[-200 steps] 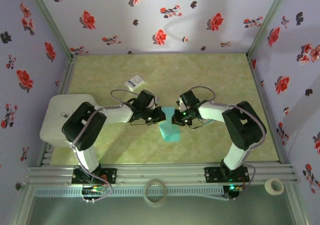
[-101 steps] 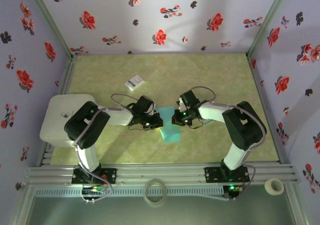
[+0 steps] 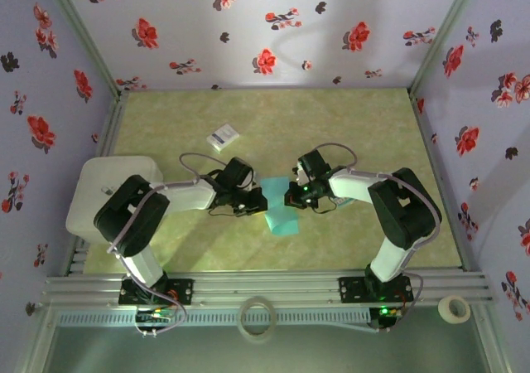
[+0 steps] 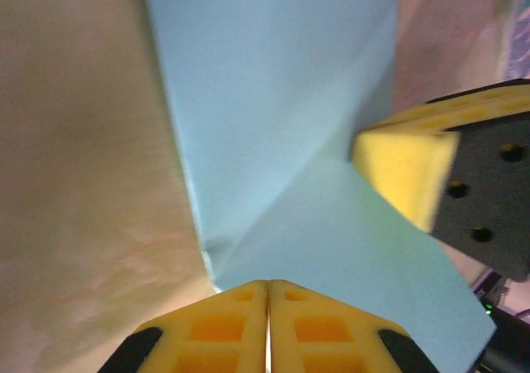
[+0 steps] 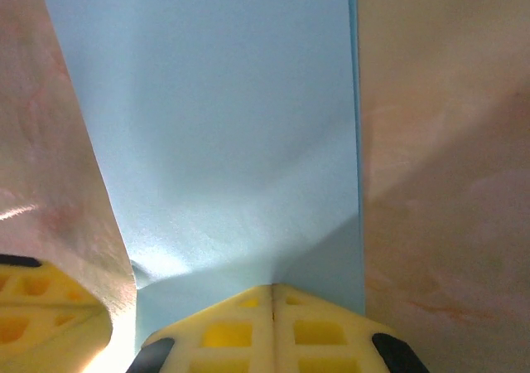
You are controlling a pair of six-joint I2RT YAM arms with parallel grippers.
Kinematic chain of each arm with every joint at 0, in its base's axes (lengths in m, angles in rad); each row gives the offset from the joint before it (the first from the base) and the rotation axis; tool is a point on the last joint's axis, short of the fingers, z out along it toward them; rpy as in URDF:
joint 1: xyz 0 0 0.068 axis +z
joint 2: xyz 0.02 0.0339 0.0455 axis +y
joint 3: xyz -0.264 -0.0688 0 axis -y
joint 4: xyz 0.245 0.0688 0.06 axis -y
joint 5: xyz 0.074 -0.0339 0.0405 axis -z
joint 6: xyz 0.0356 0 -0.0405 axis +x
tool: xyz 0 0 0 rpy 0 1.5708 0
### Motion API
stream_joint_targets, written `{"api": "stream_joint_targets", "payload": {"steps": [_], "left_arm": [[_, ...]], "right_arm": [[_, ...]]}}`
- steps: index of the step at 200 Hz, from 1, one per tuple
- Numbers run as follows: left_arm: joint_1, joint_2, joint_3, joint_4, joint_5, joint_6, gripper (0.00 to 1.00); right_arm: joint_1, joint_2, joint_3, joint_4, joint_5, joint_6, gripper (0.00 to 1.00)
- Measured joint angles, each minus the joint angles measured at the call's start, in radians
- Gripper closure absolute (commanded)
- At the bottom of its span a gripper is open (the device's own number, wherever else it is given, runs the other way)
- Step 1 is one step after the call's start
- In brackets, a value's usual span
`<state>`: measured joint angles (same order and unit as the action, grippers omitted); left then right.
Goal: Fold a paper plane with a square sheet of paper (pick it up from the middle)
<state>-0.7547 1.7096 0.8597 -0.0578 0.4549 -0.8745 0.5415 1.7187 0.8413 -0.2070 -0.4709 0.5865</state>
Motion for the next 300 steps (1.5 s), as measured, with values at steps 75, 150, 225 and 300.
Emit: {"api": "stream_joint_targets", "payload": {"steps": [75, 150, 225, 300], "left_arm": [[-0.033, 0.039, 0.002, 0.07, 0.014, -0.055, 0.9], [-0.037, 0.041, -0.074, 0.124, 0.004, -0.031, 0.9], [-0.066, -0.026, -0.02, 0.027, -0.053, -0.02, 0.89], [-0.097, 0.013, -0.047, 0.114, -0.051, -0.071, 0.89]], "right_arm": [[0.0, -0.003, -0.003, 0.0, 0.003, 0.0, 1.0], [0.0, -0.003, -0.004, 0.0, 0.003, 0.0, 1.0], [0.0, -0.004, -0.005, 0.0, 0.003, 0.0, 1.0], [0.0, -0.004, -0.005, 0.001, 0.003, 0.0, 1.0]]}}
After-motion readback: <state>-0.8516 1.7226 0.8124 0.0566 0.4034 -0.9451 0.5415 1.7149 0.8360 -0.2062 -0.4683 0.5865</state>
